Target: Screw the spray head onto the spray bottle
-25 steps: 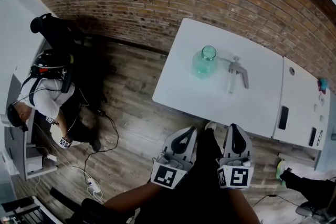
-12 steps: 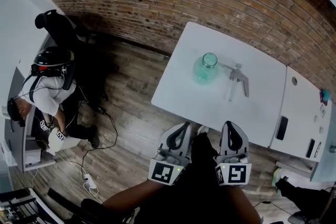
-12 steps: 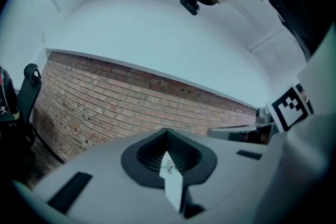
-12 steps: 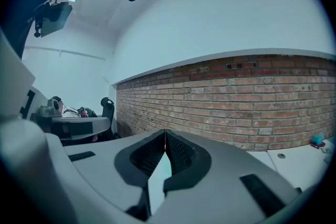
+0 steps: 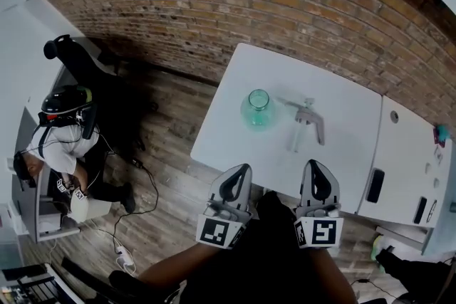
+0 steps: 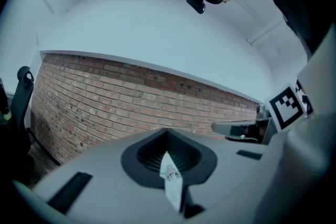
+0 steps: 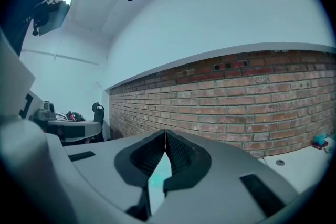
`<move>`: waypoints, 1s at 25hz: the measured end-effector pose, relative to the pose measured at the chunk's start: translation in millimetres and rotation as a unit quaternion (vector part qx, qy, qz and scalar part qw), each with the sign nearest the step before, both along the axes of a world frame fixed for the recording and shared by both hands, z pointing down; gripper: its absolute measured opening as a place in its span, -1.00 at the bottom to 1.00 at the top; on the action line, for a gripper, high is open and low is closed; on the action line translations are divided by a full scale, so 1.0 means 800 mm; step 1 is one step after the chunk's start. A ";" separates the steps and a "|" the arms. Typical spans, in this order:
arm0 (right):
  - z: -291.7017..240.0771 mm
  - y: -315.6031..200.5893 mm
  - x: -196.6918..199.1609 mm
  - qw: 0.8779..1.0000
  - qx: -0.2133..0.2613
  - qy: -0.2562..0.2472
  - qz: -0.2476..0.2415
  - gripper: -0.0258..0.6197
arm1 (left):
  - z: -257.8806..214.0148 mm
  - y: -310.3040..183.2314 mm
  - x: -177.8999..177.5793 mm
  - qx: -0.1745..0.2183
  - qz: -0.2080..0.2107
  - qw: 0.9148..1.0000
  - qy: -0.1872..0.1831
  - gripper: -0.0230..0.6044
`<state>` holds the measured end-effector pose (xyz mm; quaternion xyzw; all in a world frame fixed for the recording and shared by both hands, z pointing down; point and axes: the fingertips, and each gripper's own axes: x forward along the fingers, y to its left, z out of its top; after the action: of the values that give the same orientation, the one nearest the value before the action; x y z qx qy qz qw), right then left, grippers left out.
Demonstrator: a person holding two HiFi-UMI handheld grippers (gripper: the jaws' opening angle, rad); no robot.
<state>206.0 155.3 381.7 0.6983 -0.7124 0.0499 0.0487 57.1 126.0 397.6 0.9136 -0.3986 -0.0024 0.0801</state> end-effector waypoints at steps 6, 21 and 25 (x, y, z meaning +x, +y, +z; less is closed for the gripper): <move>0.003 -0.018 0.064 1.000 0.013 -0.010 0.008 -0.90 | -0.002 -0.026 0.054 0.008 -0.004 1.000 -0.012 -0.92; 0.043 -0.069 0.116 0.998 0.008 -0.020 -0.054 -0.90 | 0.013 -0.059 0.094 0.038 -0.048 0.998 -0.034 -0.92; 0.043 -0.087 0.113 0.998 0.011 -0.017 -0.068 -0.90 | 0.013 -0.069 0.094 0.036 -0.052 0.997 -0.039 -0.92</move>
<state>296.5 85.3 415.9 0.6481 -0.7592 0.0509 0.0318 132.0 70.6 408.1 0.8933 -0.4481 0.0142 0.0311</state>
